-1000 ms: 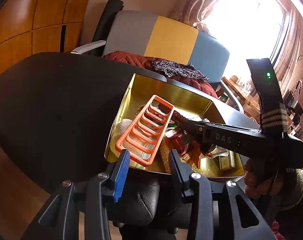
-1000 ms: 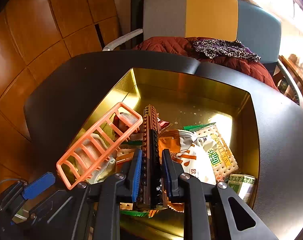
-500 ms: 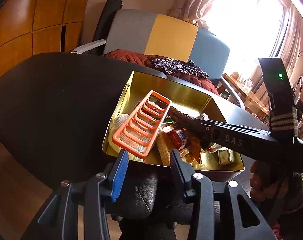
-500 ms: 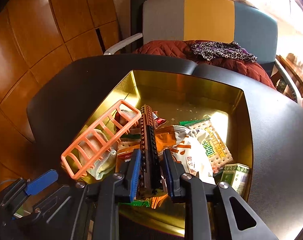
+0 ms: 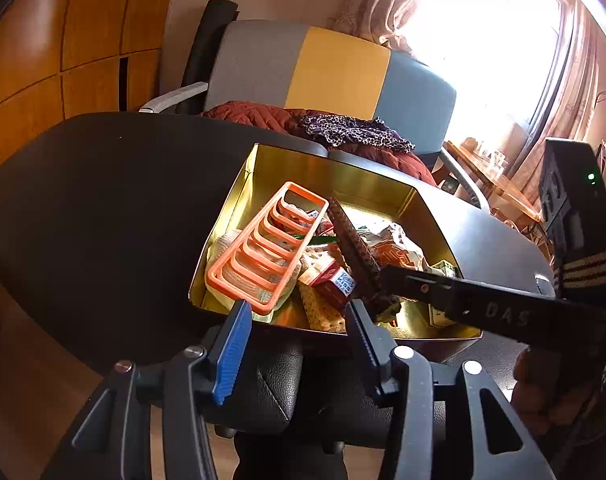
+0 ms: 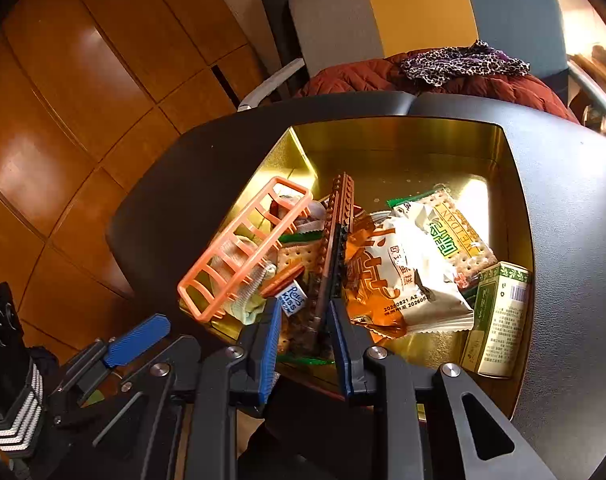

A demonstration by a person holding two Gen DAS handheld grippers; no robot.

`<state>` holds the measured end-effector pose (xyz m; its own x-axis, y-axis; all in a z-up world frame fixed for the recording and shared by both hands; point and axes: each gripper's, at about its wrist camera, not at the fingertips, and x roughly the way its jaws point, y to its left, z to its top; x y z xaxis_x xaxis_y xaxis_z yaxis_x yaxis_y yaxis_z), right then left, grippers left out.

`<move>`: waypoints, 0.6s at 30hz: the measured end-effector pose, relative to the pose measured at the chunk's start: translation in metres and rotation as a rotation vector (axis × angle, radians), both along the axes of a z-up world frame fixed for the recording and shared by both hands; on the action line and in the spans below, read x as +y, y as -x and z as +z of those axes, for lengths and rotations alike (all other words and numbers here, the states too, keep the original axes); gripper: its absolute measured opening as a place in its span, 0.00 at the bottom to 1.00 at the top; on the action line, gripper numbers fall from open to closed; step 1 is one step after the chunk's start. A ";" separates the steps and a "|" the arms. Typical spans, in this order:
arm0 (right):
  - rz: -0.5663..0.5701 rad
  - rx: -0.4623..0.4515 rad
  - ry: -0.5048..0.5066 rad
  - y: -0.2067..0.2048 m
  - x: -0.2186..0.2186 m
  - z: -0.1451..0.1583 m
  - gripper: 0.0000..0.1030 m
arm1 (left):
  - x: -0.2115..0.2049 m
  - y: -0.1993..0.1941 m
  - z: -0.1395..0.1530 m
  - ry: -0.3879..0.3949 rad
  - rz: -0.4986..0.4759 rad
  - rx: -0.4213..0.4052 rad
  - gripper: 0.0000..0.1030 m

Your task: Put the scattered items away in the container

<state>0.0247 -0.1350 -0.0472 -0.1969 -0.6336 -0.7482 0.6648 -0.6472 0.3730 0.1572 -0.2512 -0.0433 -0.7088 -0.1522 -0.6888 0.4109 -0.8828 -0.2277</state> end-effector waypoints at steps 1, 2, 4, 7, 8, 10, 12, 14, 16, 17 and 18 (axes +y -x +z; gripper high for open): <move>-0.003 -0.002 -0.004 0.000 0.000 -0.002 0.26 | 0.001 0.000 0.000 0.006 0.003 -0.004 0.49; -0.008 -0.003 -0.003 0.001 0.000 -0.003 0.26 | 0.001 0.000 0.000 0.012 0.007 -0.009 0.50; -0.015 -0.002 0.005 0.000 0.003 -0.003 0.26 | 0.002 0.001 0.001 0.029 0.022 -0.021 0.51; -0.033 0.035 -0.003 -0.004 0.009 0.000 0.26 | 0.006 0.002 0.004 0.081 0.048 -0.035 0.51; -0.043 0.055 -0.011 -0.006 0.012 0.002 0.26 | 0.007 0.003 0.005 0.099 0.057 -0.042 0.52; -0.071 0.091 -0.027 -0.009 0.018 0.005 0.30 | 0.009 0.006 0.006 0.138 0.084 -0.065 0.52; -0.105 0.130 -0.042 -0.012 0.025 0.009 0.40 | 0.012 0.009 0.008 0.179 0.111 -0.085 0.52; -0.135 0.167 -0.057 -0.014 0.031 0.012 0.40 | 0.015 0.011 0.011 0.212 0.135 -0.093 0.52; -0.164 0.197 -0.075 -0.015 0.035 0.014 0.44 | 0.018 0.010 0.015 0.223 0.145 -0.070 0.52; -0.178 0.211 -0.082 -0.016 0.038 0.015 0.49 | 0.019 0.010 0.017 0.221 0.153 -0.066 0.52; -0.193 0.224 -0.089 -0.016 0.041 0.016 0.52 | 0.020 0.009 0.019 0.217 0.162 -0.066 0.52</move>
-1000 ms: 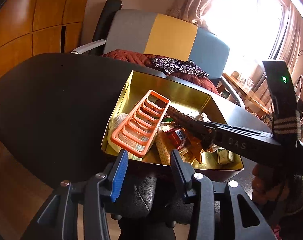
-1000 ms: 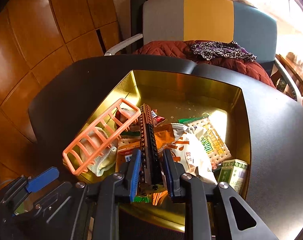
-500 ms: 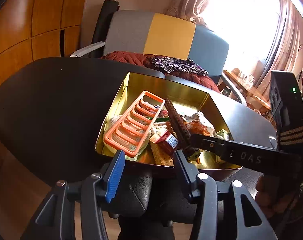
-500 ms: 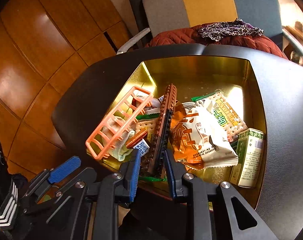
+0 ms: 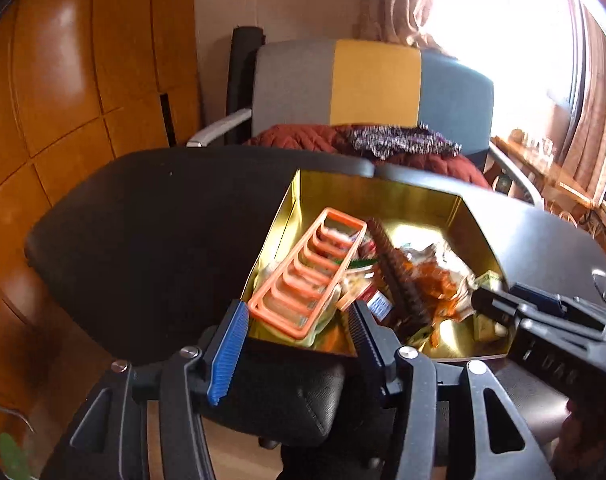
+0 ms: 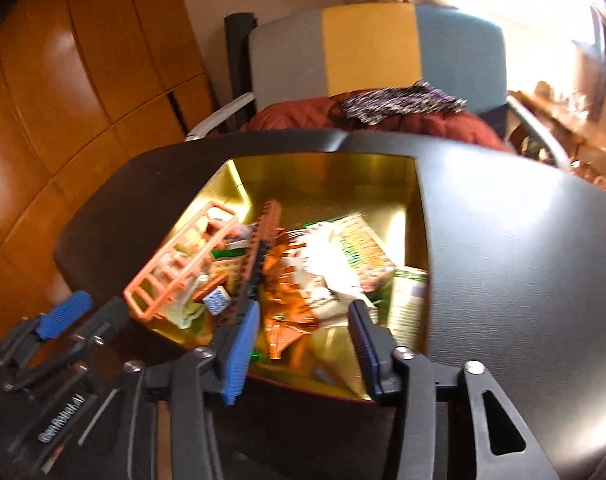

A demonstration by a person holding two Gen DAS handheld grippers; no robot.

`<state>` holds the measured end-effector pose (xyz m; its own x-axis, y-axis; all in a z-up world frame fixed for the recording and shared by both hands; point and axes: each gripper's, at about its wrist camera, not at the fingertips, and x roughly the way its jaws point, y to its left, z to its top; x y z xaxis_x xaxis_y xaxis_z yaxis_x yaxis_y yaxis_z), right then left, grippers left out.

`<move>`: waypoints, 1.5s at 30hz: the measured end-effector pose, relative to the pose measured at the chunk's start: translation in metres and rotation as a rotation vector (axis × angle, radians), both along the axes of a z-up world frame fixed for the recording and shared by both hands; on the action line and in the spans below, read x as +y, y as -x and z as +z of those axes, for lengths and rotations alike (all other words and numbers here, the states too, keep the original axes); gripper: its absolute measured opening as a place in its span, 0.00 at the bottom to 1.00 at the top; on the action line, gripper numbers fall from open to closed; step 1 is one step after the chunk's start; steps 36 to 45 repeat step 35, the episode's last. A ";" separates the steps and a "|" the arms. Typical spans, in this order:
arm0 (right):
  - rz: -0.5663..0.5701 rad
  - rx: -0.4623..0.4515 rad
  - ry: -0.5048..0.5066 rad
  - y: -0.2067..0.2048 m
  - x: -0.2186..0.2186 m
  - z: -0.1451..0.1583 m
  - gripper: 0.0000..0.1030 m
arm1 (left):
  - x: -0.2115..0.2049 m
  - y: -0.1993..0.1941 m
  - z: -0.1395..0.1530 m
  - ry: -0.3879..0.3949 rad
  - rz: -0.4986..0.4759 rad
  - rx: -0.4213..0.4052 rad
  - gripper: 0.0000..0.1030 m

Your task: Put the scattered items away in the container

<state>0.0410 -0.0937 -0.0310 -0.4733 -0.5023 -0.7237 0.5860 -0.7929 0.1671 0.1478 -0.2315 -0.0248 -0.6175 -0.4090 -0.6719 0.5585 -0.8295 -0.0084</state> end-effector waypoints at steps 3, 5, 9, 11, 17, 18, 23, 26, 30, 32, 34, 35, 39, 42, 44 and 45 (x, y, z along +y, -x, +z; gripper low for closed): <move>-0.032 0.034 -0.021 -0.001 0.007 0.002 0.54 | 0.001 0.000 0.004 -0.010 0.015 -0.006 0.52; -0.042 0.057 -0.033 -0.003 0.009 0.003 0.56 | 0.002 0.000 0.005 -0.013 0.016 -0.012 0.52; -0.044 0.092 -0.044 -0.007 0.012 0.006 0.60 | 0.006 0.001 0.005 -0.022 -0.002 -0.019 0.52; -0.041 0.106 -0.050 -0.009 0.013 0.007 0.62 | 0.008 0.003 0.005 -0.036 -0.009 -0.023 0.52; -0.031 0.122 -0.058 -0.013 0.012 0.008 0.62 | 0.014 0.007 0.005 -0.065 -0.033 -0.026 0.52; -0.030 0.123 -0.058 -0.014 0.012 0.008 0.62 | 0.015 0.007 0.004 -0.063 -0.031 -0.025 0.52; -0.023 0.124 -0.060 -0.016 0.012 0.008 0.64 | 0.017 0.006 0.004 -0.050 -0.017 -0.025 0.52; -0.019 0.127 -0.066 -0.017 0.011 0.008 0.65 | 0.016 0.005 0.004 -0.046 -0.008 -0.021 0.51; -0.016 0.135 -0.075 -0.019 0.011 0.007 0.65 | 0.014 0.003 0.006 -0.042 -0.009 -0.002 0.44; -0.015 0.138 -0.078 -0.020 0.010 0.007 0.65 | 0.013 0.002 0.006 -0.038 -0.009 0.002 0.44; -0.013 0.142 -0.083 -0.020 0.010 0.007 0.65 | 0.012 0.001 0.006 -0.043 -0.007 0.004 0.44; -0.012 0.147 -0.087 -0.021 0.009 0.007 0.65 | 0.012 0.001 0.006 -0.047 -0.011 0.005 0.44; -0.012 0.147 -0.087 -0.021 0.009 0.007 0.65 | 0.012 0.001 0.006 -0.047 -0.011 0.005 0.44; -0.012 0.147 -0.087 -0.021 0.009 0.007 0.65 | 0.012 0.001 0.006 -0.047 -0.011 0.005 0.44; -0.012 0.147 -0.087 -0.021 0.009 0.007 0.65 | 0.012 0.001 0.006 -0.047 -0.011 0.005 0.44; -0.012 0.147 -0.087 -0.021 0.009 0.007 0.65 | 0.012 0.001 0.006 -0.047 -0.011 0.005 0.44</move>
